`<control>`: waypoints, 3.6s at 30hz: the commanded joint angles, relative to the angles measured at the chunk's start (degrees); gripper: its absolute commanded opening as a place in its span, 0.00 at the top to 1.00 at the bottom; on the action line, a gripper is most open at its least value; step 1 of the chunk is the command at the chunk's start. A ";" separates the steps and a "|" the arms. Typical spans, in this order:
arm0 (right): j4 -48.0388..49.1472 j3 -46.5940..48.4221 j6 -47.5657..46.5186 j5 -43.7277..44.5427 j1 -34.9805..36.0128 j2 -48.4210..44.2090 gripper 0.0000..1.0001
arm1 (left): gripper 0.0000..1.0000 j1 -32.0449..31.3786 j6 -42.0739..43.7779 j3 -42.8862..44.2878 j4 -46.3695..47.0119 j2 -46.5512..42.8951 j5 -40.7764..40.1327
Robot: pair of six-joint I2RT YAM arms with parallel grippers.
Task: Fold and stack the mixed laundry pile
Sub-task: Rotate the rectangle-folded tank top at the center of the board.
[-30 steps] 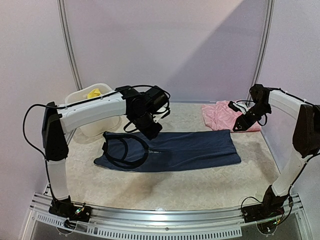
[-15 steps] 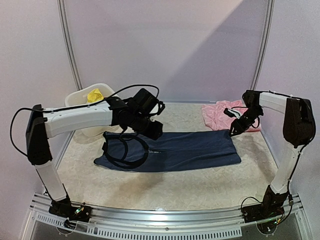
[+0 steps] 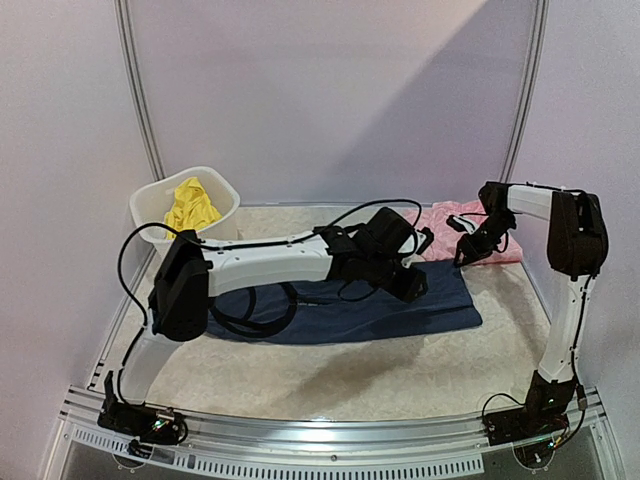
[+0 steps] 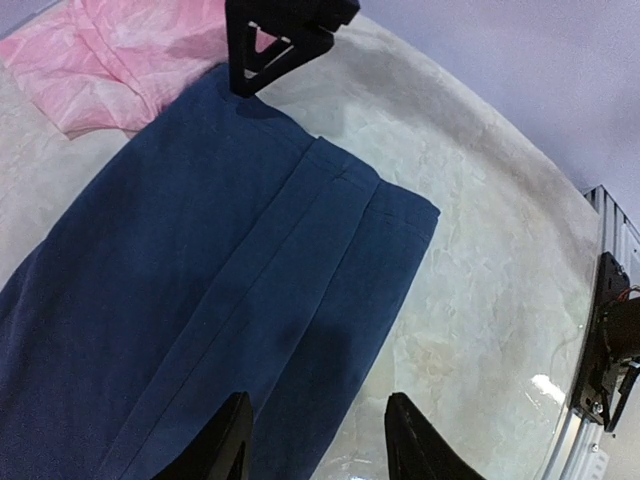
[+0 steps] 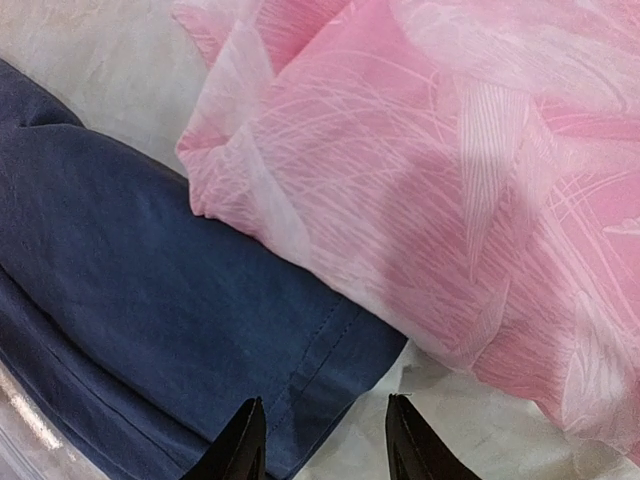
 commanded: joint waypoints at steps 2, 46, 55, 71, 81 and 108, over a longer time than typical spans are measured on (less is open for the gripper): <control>0.55 2.01 0.63 -2.17 -0.57 2.74 0.58 | 0.53 -1.58 3.43 7.41 0.02 5.69 2.09; 1.55 -5.16 -1.91 0.59 -4.33 4.60 0.76 | 0.46 -8.10 25.30 -3.95 -5.09 0.72 -11.63; 3.20 -10.77 -2.17 1.86 -4.35 0.69 0.64 | 0.46 -8.05 15.40 -18.76 -4.19 -10.84 -19.72; -0.85 -6.44 -4.26 12.03 -6.59 -13.85 0.44 | 0.47 -2.07 -8.82 -38.18 -7.87 -22.82 -26.27; 1.31 -6.48 -13.23 3.33 3.29 -10.27 0.51 | 0.49 0.19 -10.31 -37.48 -6.32 -18.16 -25.32; 4.15 -34.37 -24.56 22.21 6.68 -14.36 0.54 | 0.51 2.93 9.64 -22.52 -17.64 -3.96 -9.58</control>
